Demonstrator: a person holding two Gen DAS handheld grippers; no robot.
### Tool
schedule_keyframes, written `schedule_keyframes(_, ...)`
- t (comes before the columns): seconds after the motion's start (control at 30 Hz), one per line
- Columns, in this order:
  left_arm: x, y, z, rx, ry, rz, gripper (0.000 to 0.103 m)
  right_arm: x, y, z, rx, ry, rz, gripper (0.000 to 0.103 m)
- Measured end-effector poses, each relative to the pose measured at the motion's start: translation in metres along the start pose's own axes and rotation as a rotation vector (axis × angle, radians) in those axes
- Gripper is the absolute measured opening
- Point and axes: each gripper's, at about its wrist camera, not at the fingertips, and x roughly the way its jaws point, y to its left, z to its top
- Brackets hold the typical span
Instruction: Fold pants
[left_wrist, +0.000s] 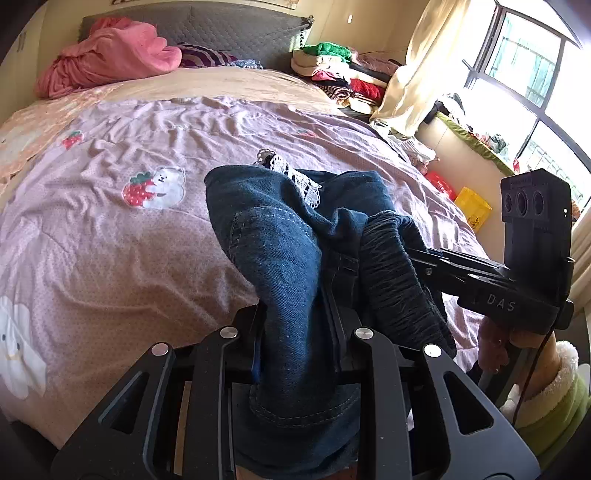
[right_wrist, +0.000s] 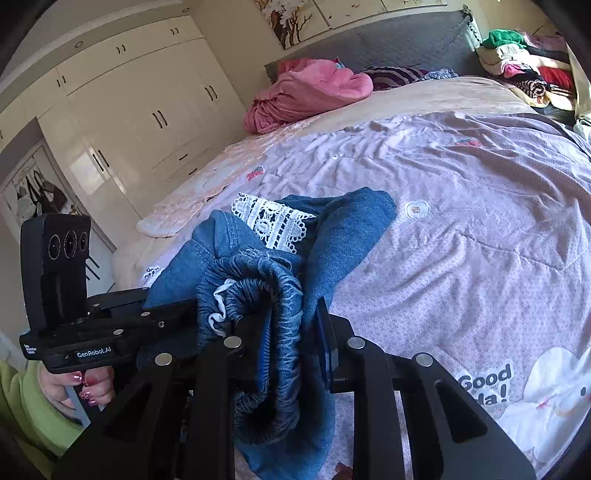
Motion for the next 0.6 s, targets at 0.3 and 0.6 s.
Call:
schedule_keyframes(0.3,0.003,0.012,0.030,0.005,-0.040,0.018,0.017,0.013,-0.001,0.031,-0.016,-0.021,-0.004,0.020)
schedule_keyframes(0.6,0.017,0.029,0.053,-0.013,-0.051,0.036,0.017,0.042,-0.004,0.065,-0.045,0.003,-0.024,0.020)
